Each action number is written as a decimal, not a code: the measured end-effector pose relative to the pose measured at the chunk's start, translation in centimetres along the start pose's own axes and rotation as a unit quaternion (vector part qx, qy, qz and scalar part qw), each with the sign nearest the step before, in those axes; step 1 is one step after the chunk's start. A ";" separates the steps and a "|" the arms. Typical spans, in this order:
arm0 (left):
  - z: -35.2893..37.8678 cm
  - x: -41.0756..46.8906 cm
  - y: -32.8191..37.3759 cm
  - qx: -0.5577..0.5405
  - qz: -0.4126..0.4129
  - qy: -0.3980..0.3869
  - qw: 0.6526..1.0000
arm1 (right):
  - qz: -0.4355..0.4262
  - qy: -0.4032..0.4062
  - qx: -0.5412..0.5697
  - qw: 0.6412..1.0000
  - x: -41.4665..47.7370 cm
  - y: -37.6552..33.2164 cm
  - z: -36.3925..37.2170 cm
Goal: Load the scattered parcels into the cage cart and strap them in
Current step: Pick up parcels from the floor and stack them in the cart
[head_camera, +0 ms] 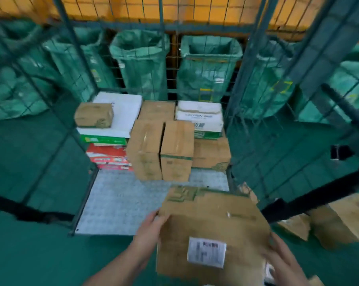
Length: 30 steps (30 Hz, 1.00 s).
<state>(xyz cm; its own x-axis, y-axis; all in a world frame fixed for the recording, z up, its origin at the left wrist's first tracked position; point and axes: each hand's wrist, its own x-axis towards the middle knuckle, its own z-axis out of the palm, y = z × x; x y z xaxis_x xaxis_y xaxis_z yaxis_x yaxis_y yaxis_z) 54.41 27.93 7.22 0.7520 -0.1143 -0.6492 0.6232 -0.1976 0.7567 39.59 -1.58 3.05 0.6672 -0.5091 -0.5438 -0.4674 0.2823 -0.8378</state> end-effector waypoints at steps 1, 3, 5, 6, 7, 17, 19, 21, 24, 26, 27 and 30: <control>0.6 0.6 0.3 -0.014 0.004 0.008 1.000 | 0.018 -0.065 -0.015 0.998 -0.9 -2.8 -0.2; 1.1 1.1 1.4 -0.025 0.015 0.028 0.999 | 0.032 -0.096 -0.029 0.994 1.2 -5.9 -0.5; 2.3 2.0 1.9 -0.038 0.023 0.063 0.997 | -0.012 -0.109 0.003 0.994 2.7 -8.2 0.3; 2.8 2.5 2.1 -0.049 0.020 0.070 0.996 | -0.038 -0.136 -0.003 0.990 3.6 -8.5 0.3; 3.3 2.6 2.7 -0.057 0.020 0.074 0.995 | -0.043 -0.144 -0.008 0.989 4.7 -8.6 0.2; 4.8 8.7 4.9 -0.012 -0.047 0.005 0.999 | 0.099 -0.126 -0.030 0.987 11.6 -8.9 1.4; 5.1 10.9 5.1 0.001 -0.074 0.008 0.997 | 0.128 -0.123 -0.032 0.984 13.4 -8.5 2.1; 5.2 13.8 5.5 0.017 -0.090 0.013 0.996 | 0.148 -0.104 -0.057 0.982 15.3 -8.0 2.9; 5.4 19.3 6.2 0.048 -0.113 -0.019 0.992 | 0.212 -0.027 -0.076 0.974 18.2 -7.6 4.8; 5.9 22.9 7.1 0.059 -0.155 -0.064 0.984 | 0.270 0.026 -0.088 0.958 19.9 -7.0 5.9; 6.2 24.3 7.6 0.066 -0.189 -0.084 0.976 | 0.283 0.044 -0.088 0.954 20.6 -6.8 6.6; 6.2 29.1 8.6 0.099 -0.246 -0.125 0.956 | 0.282 0.068 -0.079 0.954 23.8 -6.2 8.9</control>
<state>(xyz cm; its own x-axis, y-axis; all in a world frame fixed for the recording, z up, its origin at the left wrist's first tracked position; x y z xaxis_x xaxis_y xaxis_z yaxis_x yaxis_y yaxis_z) 80.32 16.88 -5.68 0.2884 -0.1848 -0.9395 0.8164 -0.4653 0.3421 63.52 -8.23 -5.10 0.2074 -0.4156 -0.8856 -0.8182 0.4226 -0.3899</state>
